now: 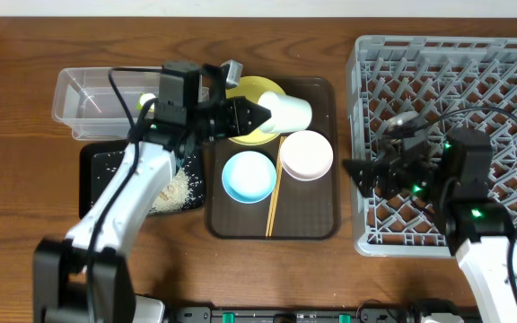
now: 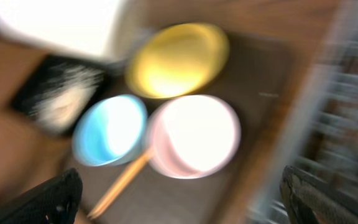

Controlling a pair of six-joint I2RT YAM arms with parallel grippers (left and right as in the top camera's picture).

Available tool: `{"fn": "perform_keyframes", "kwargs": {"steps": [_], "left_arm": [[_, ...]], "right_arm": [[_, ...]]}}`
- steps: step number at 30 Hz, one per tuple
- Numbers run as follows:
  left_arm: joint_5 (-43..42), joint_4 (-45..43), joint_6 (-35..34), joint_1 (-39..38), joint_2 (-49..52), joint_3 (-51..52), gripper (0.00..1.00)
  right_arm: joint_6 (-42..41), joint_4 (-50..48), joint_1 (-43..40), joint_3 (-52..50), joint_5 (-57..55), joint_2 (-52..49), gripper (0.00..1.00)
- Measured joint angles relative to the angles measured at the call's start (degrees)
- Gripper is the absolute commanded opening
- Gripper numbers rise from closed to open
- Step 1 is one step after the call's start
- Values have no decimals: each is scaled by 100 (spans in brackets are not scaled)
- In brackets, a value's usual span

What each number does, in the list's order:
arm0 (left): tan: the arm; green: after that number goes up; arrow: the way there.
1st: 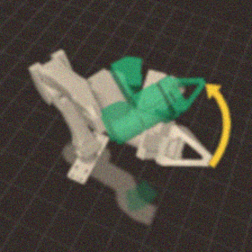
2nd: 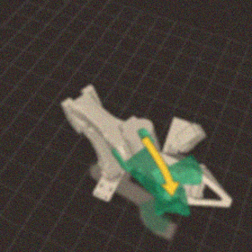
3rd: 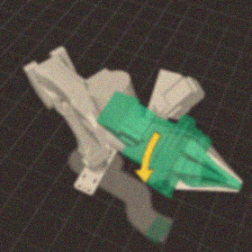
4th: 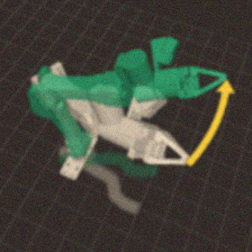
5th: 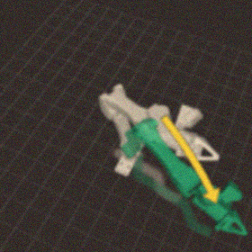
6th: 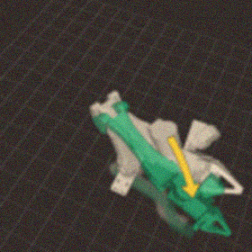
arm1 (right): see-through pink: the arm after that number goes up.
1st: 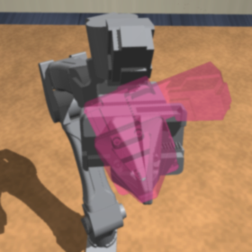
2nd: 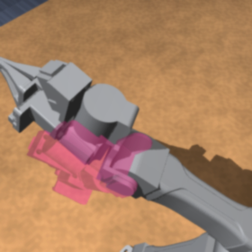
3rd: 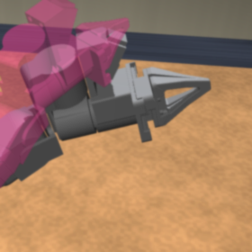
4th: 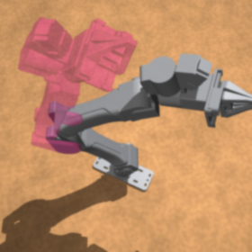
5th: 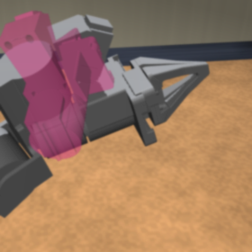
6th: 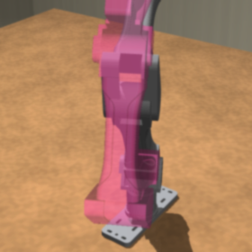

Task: Sort waste into correct bins and load items into the dishwasher rack
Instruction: 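Grasp the white cup with the left gripper and lift it, then hand the white cup from the left gripper to the right gripper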

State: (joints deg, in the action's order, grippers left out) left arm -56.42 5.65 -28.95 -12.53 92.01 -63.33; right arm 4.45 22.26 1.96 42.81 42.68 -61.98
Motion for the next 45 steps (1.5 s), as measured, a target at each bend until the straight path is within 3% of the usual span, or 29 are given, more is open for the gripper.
{"fn": "perform_keyframes", "kwargs": {"steps": [4, 12, 18, 22, 27, 39, 45], "left_arm": [[-1147, -400, -588, -37, 531, -2, 6], [-2052, -448, -994, -358, 831, -2, 6], [-2210, -452, -1056, -645, 831, -2, 6], [-2253, -457, -1158, -750, 831, -2, 6], [-2277, -457, -1250, -789, 831, -2, 6], [-2293, -463, -1434, -789, 831, -2, 6], [-2293, -463, -1499, -789, 831, -2, 6]], "right_arm": [[413, -105, 24, 0, 1150, -527, 99], [640, -1209, 166, 0, 1856, -1226, 99], [476, -2033, 168, 9, 2118, -1279, 98], [367, -2365, 168, 13, 2371, -1279, 90], [308, -2459, 168, 17, 2671, -1279, 83], [304, -2463, 168, 17, 2820, -1279, 84], [286, -2468, 168, 17, 2835, -1279, 75]]}}
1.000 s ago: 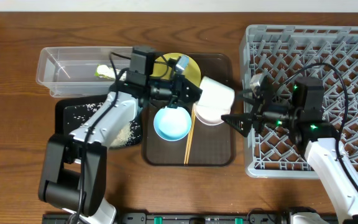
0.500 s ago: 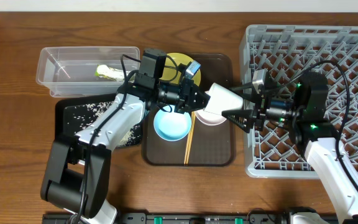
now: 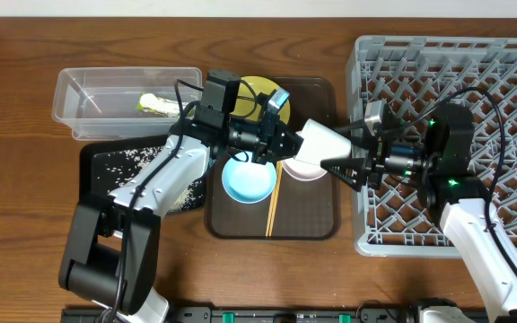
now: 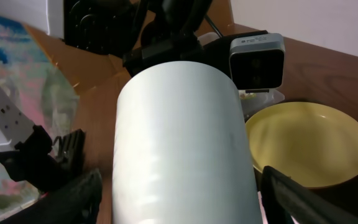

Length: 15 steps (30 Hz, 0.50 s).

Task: Sort waste into correct bins and load items into the dishwasher rack
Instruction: 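Hand the white cup from the left gripper to the right gripper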

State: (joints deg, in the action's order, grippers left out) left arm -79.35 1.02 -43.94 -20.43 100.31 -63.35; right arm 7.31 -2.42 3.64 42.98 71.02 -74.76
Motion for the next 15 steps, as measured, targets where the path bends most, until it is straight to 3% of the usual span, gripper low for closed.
{"fn": "perform_keyframes", "kwargs": {"steps": [15], "left_arm": [[-24, -63, -107, 0, 0, 0, 6]], "right_arm": [[-26, -9, -2, 2, -11, 0, 59]]}}
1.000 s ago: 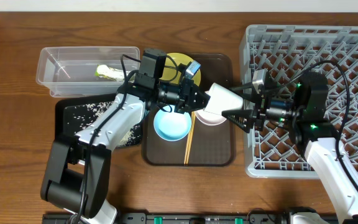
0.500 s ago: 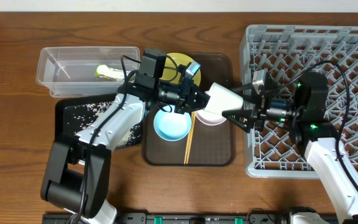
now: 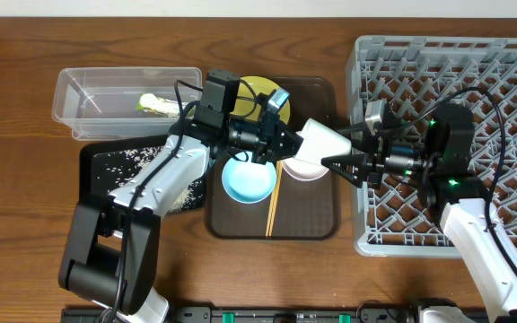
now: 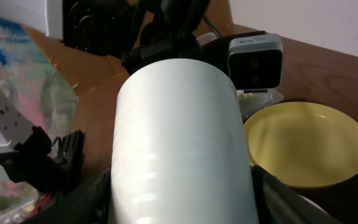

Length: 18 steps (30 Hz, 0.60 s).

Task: Sort waste into correct bins and load items into the dishwasher rack
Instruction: 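Hand the white cup from the left gripper to the right gripper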

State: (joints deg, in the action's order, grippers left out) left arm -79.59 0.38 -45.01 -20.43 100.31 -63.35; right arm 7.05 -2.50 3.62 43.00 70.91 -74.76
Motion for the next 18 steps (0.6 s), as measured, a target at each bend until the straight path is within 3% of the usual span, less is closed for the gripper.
{"fn": "perform_keyframes", "kwargs": {"steps": [5, 7, 9, 11, 14, 18], "left_arm": [[2, -44, -2, 0, 0, 0, 7], [2, -55, 17, 2, 0, 0, 17], [4, -94, 61, 0, 0, 0, 36], [33, -92, 234, 0, 0, 0, 48], [232, 20, 658, 0, 0, 0, 56], [1178, 826, 1362, 17, 0, -4, 57]], "right_arm": [[-9, -15, 0, 4, -13, 0, 54], [-9, -13, 0, 4, -13, 0, 50], [-13, 33, 2, 4, -7, 0, 48], [-13, 70, 0, 4, -24, -2, 41], [-118, 199, 0, 4, -326, -2, 36], [-256, 479, 0, 4, -907, -2, 32]]}}
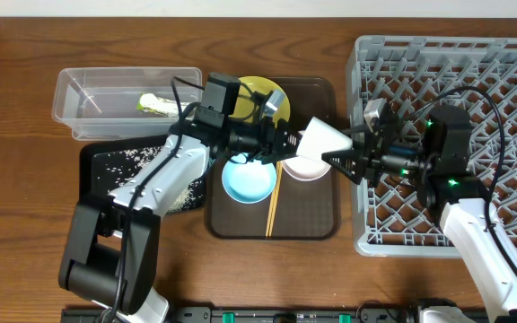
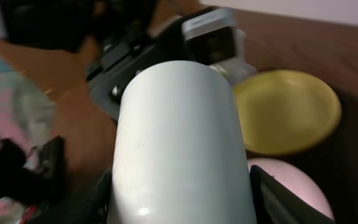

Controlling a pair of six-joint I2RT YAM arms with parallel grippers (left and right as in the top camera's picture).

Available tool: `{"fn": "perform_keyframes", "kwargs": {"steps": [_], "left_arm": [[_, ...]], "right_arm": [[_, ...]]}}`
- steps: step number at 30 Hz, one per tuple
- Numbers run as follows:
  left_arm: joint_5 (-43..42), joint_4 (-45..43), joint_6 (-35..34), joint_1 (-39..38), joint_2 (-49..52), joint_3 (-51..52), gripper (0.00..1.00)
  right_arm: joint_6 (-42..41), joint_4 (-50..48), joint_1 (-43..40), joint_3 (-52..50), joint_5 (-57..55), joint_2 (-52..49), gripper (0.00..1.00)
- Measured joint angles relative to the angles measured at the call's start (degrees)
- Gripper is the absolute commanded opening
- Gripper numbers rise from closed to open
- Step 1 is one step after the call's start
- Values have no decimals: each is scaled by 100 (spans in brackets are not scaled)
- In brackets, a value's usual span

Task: Sort waste into correct bins and load items into the dishwasher rack
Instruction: 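Hand the white cup from the left gripper to the right gripper, then place the white cup into the dish rack with the right gripper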

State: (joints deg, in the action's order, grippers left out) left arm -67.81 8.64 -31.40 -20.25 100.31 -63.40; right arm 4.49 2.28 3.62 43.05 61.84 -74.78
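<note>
A white cup (image 1: 323, 137) hangs on its side above the brown tray (image 1: 312, 220), between the two arms. My right gripper (image 1: 339, 161) is shut on it. In the right wrist view the cup (image 2: 179, 143) fills the middle, with a dark finger (image 2: 278, 196) pressed against each flank. My left gripper (image 1: 287, 142) sits just off the cup's far end, jaws apart, and shows behind the cup (image 2: 126, 71). The grey dishwasher rack (image 1: 474, 90) stands at the right, under my right arm.
On the tray lie a yellow plate (image 1: 254, 90), a blue bowl (image 1: 247, 177), a pink bowl (image 1: 305, 169) and wooden chopsticks (image 1: 274, 202). A clear bin (image 1: 88, 99) holding a scrap stands at the back left, with a black tray (image 1: 106, 170) of spilled rice in front of it.
The cup and my right gripper have shifted slightly right and back, toward the rack. My left gripper now stands a little apart from the cup's end.
First my left gripper held the white cup over the yellow plate while my right gripper was over the rack's left edge. Then the cup was between both grippers, my right fingers open around it. They then shut on it, and now the right alone holds it.
</note>
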Motion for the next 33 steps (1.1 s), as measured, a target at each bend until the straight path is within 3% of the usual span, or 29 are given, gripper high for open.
{"fn": "perform_keyframes", "kwargs": {"steps": [3, 6, 12, 18, 25, 33], "left_arm": [[997, 693, 557, 66, -2, -7, 58], [1823, 1303, 1025, 138, -85, 0, 58], [3289, 2225, 1652, 302, -1001, 9, 58], [4245, 2636, 1838, 334, -1989, 4, 58], [4972, 2892, 1910, 334, -2205, 4, 58], [5278, 3012, 1945, 332, -2205, 4, 58]], "right_arm": [[-68, 323, -4, 2, -520, 7, 25], [-144, 1032, -17, 122, -1130, 52, 2], [-184, 2931, -44, 1141, -2621, 107, 1], [-190, 3869, -48, 2347, -3910, 177, 1], [-181, 4887, -48, 3392, -5200, -55, 1], [-208, 5687, -240, 4780, -5904, -1362, 1]]}}
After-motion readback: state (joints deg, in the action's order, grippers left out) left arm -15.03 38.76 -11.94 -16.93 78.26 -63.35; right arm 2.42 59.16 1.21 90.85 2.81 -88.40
